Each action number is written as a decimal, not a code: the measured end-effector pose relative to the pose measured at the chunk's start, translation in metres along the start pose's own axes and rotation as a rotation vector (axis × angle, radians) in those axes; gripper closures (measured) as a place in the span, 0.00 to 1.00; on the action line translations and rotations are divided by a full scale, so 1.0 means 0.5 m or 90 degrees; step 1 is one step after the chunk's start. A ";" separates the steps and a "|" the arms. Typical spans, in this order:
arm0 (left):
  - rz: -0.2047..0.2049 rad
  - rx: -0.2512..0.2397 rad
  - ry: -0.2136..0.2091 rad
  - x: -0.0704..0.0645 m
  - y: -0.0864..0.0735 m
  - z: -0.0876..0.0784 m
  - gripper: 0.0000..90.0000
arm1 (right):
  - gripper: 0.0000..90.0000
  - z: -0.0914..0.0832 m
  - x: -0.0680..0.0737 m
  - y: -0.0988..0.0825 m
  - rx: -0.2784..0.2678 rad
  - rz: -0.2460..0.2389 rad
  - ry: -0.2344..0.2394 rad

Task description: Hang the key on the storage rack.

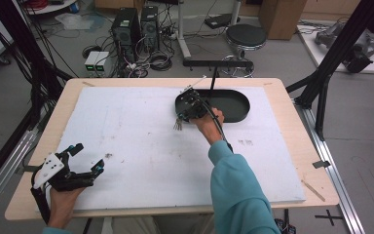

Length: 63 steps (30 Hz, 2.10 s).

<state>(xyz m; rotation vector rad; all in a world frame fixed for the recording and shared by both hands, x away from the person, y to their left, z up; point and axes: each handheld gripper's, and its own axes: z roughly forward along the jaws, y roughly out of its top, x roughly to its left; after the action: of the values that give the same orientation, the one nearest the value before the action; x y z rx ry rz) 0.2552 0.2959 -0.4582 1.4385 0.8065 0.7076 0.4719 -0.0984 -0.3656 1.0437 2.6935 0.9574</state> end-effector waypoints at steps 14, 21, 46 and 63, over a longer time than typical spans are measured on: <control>-0.001 -0.001 0.001 -0.001 0.000 0.000 0.02 | 0.99 -0.149 -0.035 0.011 -0.128 -0.008 0.002; -0.001 -0.001 0.001 0.000 0.000 0.000 0.02 | 0.99 -0.217 -0.073 0.020 -0.167 -0.006 -0.021; -0.002 0.000 0.000 0.000 0.000 0.001 0.02 | 0.99 -0.242 -0.164 0.050 -0.195 0.046 -0.086; -0.001 0.000 0.001 0.000 0.000 0.001 0.02 | 0.99 -0.205 -0.188 0.055 -0.209 0.078 -0.109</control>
<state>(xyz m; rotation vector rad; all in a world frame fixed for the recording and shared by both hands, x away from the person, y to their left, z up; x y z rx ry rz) 0.2555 0.2958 -0.4581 1.4371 0.8085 0.7069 0.5280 -0.1960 -0.2797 1.1663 2.2604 1.2180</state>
